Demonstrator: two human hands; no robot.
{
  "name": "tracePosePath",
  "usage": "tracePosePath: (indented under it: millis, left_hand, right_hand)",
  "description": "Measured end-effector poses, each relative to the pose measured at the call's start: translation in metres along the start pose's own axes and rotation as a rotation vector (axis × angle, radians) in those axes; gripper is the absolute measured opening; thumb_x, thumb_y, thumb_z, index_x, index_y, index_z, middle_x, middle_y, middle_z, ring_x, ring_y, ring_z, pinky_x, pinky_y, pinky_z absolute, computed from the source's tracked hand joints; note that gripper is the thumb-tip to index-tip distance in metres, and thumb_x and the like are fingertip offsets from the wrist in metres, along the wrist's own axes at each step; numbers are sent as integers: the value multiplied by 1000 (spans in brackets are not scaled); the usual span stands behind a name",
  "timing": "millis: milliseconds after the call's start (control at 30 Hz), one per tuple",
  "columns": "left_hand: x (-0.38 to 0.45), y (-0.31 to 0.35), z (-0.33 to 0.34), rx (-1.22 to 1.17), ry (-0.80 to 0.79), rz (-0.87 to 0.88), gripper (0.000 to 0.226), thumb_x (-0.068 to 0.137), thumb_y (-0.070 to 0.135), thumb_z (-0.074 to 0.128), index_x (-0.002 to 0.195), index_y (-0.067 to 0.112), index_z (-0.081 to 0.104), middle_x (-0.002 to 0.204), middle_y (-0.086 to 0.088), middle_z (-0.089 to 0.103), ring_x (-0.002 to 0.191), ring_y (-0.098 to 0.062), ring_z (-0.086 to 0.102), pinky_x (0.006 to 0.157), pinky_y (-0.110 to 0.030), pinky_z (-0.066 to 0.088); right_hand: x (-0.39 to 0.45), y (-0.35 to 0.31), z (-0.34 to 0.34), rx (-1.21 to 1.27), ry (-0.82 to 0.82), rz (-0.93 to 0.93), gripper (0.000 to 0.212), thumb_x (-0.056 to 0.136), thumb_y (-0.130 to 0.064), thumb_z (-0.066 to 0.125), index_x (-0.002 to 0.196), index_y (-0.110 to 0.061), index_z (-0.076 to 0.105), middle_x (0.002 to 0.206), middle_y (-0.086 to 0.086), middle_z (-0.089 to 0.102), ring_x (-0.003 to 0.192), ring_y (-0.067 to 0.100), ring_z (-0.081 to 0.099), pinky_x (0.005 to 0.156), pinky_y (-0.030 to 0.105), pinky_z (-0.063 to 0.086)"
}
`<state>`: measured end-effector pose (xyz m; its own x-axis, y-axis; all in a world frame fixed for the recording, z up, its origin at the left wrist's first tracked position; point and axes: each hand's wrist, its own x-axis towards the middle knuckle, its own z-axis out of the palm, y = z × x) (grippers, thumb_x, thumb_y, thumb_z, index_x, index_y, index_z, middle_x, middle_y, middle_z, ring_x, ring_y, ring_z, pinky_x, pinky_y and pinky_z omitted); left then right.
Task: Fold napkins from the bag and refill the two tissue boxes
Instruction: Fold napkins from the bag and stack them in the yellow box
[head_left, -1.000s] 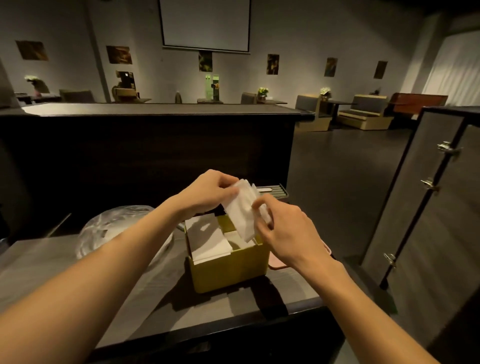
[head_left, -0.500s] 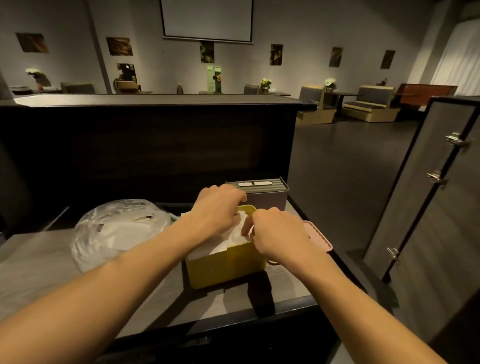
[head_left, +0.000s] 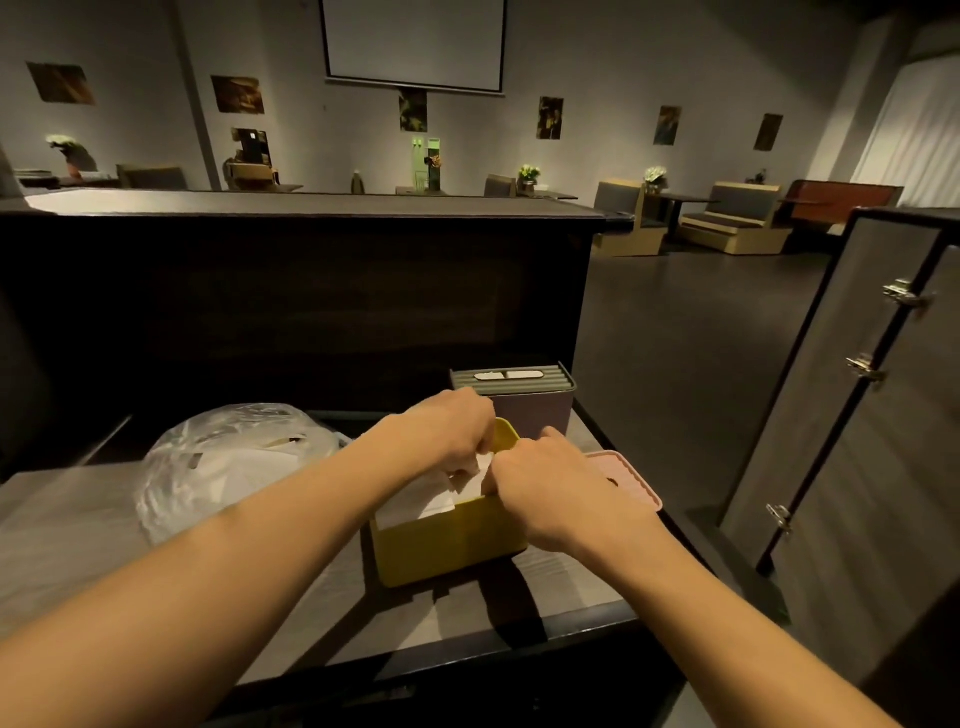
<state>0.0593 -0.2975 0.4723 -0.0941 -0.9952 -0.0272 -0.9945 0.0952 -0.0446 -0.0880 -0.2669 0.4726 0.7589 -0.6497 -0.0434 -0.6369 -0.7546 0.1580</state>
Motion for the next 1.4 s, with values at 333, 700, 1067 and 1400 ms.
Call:
tracePosePath:
  millis: [333,700,1067,1400]
  left_hand:
    - [-25,-30,-34,-239,104,36,6,92,18,75,97,21,76,87,4,70,83,-14,69,73,-26,56]
    - [-130,-168,-42,-310,183,-233,11,90,25,79,101,22,81,78,11,75,74,2,71,70,-14,53]
    - [-143,-237,94,-460,281,-344,64,88,6,70,146,31,55,148,1,56,140,-19,49,118,-41,39]
    - [-151,-230,128,-856,595,-447,68,89,3,72,150,23,50,140,4,58,127,-7,53,109,-29,45]
  right_hand:
    - [19,17,-46,340,181,113,40,98,-11,62,128,-37,71,124,-7,71,115,16,65,104,40,54]
    - [103,-110,-70,499,181,-172,42,96,-4,65,126,-33,71,125,-2,70,112,16,67,98,38,58]
    - [188,-178,20,320,-24,-50,72,90,-32,75,152,-18,42,146,9,54,135,30,52,109,42,43]
    - [190,-169,32,313,330,-136,43,92,-41,70,131,-30,59,129,-2,62,118,23,59,89,37,41]
